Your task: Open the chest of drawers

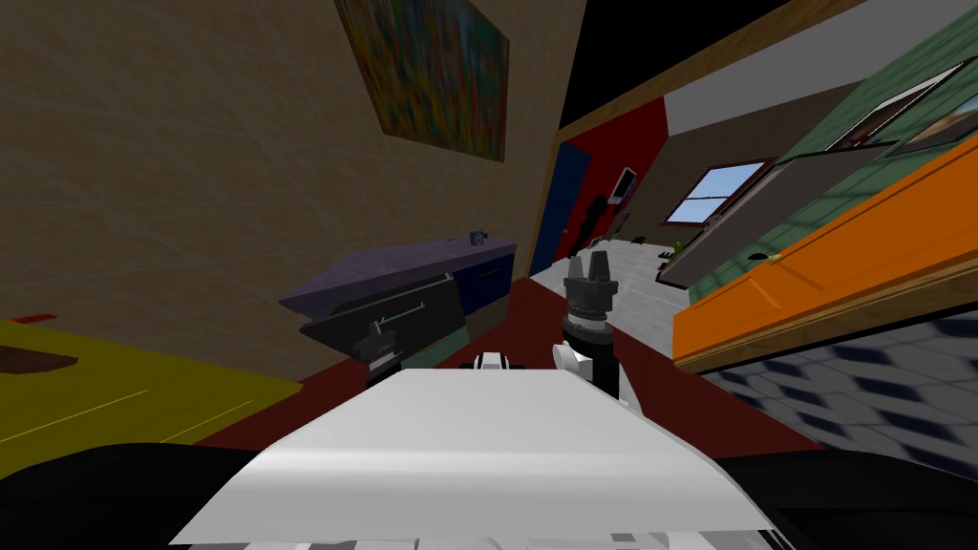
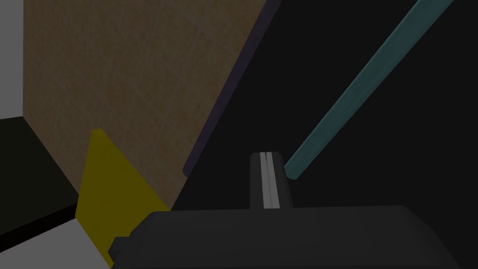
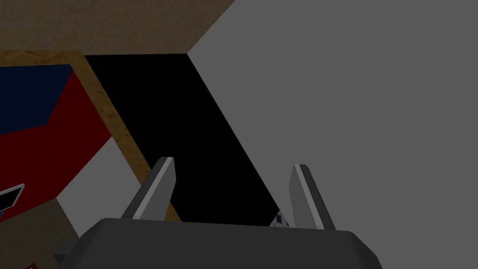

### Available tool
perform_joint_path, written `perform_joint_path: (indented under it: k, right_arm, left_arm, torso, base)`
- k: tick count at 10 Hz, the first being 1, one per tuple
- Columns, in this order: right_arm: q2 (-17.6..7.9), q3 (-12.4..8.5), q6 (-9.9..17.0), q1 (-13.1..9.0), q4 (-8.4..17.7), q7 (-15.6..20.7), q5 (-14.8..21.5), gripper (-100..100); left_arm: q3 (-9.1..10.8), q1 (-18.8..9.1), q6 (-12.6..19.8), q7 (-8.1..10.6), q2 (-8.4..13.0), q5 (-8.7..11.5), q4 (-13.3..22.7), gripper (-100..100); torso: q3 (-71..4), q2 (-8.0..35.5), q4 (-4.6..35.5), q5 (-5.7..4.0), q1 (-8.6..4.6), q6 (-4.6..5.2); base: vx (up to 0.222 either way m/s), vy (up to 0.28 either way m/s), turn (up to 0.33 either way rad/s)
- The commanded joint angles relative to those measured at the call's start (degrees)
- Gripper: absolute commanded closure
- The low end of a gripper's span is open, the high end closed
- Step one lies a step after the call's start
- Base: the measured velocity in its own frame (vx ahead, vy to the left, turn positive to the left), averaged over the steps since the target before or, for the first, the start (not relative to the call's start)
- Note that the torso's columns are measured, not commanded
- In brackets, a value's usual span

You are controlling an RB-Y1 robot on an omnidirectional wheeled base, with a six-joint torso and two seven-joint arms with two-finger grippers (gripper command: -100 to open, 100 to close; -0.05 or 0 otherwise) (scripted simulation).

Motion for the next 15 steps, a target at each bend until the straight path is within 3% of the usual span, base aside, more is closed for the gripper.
perform_joint_path:
  k: [1,3,9,10,11,14,15]
  right_arm:
    - [0.0,0.0,0.0,0.0,0.0,0.0,0.0,0]
    - [0.0,0.0,0.0,0.0,0.0,0.0,0.0,0]
    - [0.0,0.0,0.0,0.0,0.0,0.0,0.0,0]
    - [0.0,0.0,0.0,0.0,0.0,0.0,0.0,0]
    - [0.0,0.0,0.0,0.0,0.0,0.0,0.0,0]
    - [0.0,0.0,0.0,0.0,0.0,0.0,0.0,0]
    - [0.0,0.0,0.0,0.0,0.0,0.0,0.0,0]
  left_arm:
    - [-0.16,0.4,0.0,-0.07,-0.3,-0.1,-0.5,-100]
    - [0.92,0.2,2.0,-0.27,0.7,0.6,-2.2,-100]
    - [2.11,-0.4,5.3,-0.57,1.9,1.6,-4.4,-100]
    - [2.75,-0.4,4.2,-0.67,2.0,1.7,-4.6,-100]
    - [1.32,0.0,3.1,-0.37,1.1,1.0,-2.9,100]
    - [0.33,0.5,0.3,-0.13,0.1,0.2,-1.1,100]
    - [0.54,0.3,1.3,-0.41,0.2,0.3,-1.8,100]
  torso:
    - [0.0,0.0,0.0,0.0,0.04,-0.04]
    - [0.3,0.6,0.3,-0.23,0.46,-0.74]
    - [0.3,0.6,0.2,-0.14,0.49,-0.67]
    - [0.3,0.6,0.2,-0.15,0.48,-0.67]
    - [0.3,0.7,0.3,-0.21,0.58,-0.85]
    - [0.7,1.5,0.7,-0.62,0.54,-1.31]
    - [0.7,1.6,0.7,-0.61,0.59,-1.33]
  base:
    - [-0.02,0.022,0.055]
    - [-0.005,0.014,0.071]
    - [0.007,0.0,0.018]
    - [-0.007,0.007,0.038]
    - [-0.005,-0.009,-0.11]
    - [0.001,-0.011,-0.053]
    - [0.0,0.0,0.0]
